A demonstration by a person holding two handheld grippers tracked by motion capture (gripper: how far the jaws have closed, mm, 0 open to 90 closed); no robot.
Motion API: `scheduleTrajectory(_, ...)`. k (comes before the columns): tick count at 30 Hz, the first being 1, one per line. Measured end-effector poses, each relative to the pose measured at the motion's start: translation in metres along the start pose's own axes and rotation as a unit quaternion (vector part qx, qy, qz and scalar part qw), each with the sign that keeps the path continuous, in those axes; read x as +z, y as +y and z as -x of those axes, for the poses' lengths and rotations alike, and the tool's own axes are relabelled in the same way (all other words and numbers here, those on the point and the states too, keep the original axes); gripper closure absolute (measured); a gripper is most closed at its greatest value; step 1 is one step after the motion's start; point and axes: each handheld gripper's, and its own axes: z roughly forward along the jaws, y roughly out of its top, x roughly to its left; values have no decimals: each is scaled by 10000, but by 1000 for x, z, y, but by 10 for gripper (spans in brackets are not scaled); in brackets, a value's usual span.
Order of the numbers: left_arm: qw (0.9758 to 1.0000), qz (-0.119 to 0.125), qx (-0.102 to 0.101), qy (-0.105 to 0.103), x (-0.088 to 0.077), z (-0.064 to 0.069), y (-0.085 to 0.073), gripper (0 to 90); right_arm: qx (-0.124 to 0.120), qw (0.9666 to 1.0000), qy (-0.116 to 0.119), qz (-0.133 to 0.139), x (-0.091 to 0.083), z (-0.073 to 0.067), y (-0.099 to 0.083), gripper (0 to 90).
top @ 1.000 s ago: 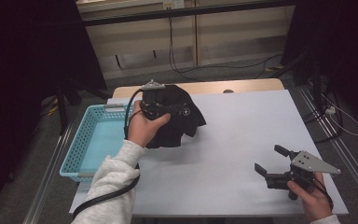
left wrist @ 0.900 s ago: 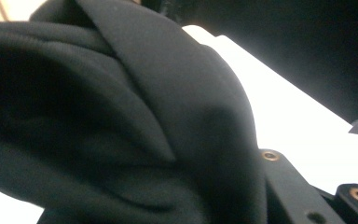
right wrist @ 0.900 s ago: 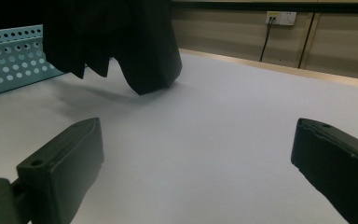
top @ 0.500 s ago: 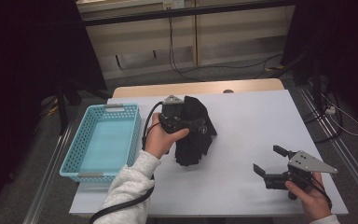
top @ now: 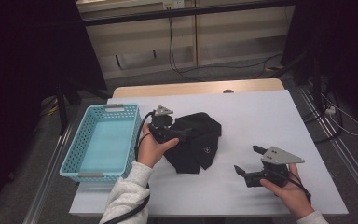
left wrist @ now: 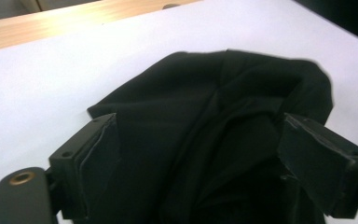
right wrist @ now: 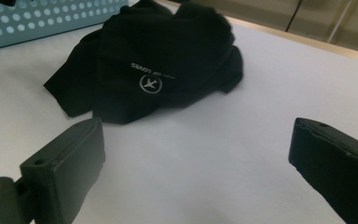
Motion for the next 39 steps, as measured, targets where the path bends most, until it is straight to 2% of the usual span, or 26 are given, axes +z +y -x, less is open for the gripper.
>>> scheduleTrajectory(1, 10000, -13, 60, 14, 0, -1, -1, 128, 14, 10000, 43, -13, 4, -2, 2, 30)
scheduleTrajectory(3, 10000, 23, -1, 31, 0, -2, -4, 124, -25, 9999, 122, -98, 16, -8, 6, 37)
scheduleTrajectory(5, 10000, 37, 53, 76, 0, -3, -5, 124, 9, 9998, 174, -114, 23, -10, 8, 37)
scheduleTrajectory(8, 9999, -7, 43, 112, 1, -3, -7, 121, 38, 9997, 208, -110, 29, -13, 10, 36)
scheduleTrajectory(9, 9998, -63, 108, 128, 1, -4, -7, 121, 26, 9997, 223, -124, 32, -14, 11, 36)
scheduleTrajectory(13, 9999, 1, 68, 155, 1, -3, -9, 114, -5, 9994, 323, -114, 43, -21, 16, 40)
scheduleTrajectory(15, 9998, -30, 144, 136, 0, -5, -9, 111, -8, 9993, 354, -132, 47, -25, 19, 62)
scheduleTrajectory(16, 9999, 7, 51, 110, -1, -4, -10, 110, -20, 9992, 379, -138, 50, -27, 20, 76)
scheduleTrajectory(21, 9998, 31, -8, 173, -3, -8, -12, 107, -38, 9984, 498, -253, 62, -31, 25, 175)
scheduleTrajectory(25, 9998, 74, -20, 207, -6, -11, -11, 107, -17, 9974, 621, -362, 74, -36, 30, 294)
scheduleTrajectory(27, 9996, 100, -92, 249, -6, -13, -12, 107, -24, 9969, 651, -432, 79, -38, 31, 299)
scheduleTrajectory(31, 9996, 76, -93, 242, -5, -14, -13, 107, -101, 9961, 699, -525, 85, -42, 32, 318)
scheduleTrajectory(35, 9995, 109, -142, 250, -4, -13, -13, 106, -264, 9928, 838, -808, 94, -49, 31, 338)
scheduleTrajectory(36, 9994, 154, -190, 241, -3, -12, -13, 106, -377, 9920, 790, -913, 96, -51, 30, 357)
scheduleTrajectory(37, 9995, 113, -159, 239, -3, -12, -13, 106, -443, 9909, 834, -956, 98, -52, 29, 422)
scheduleTrajectory(38, 9996, 99, -143, 237, -3, -12, -12, 107, -473, 9894, 892, -1047, 99, -51, 28, 539)
scheduleTrajectory(39, 9996, 83, -106, 232, -3, -13, -12, 107, -522, 9893, 844, -1073, 100, -50, 28, 577)
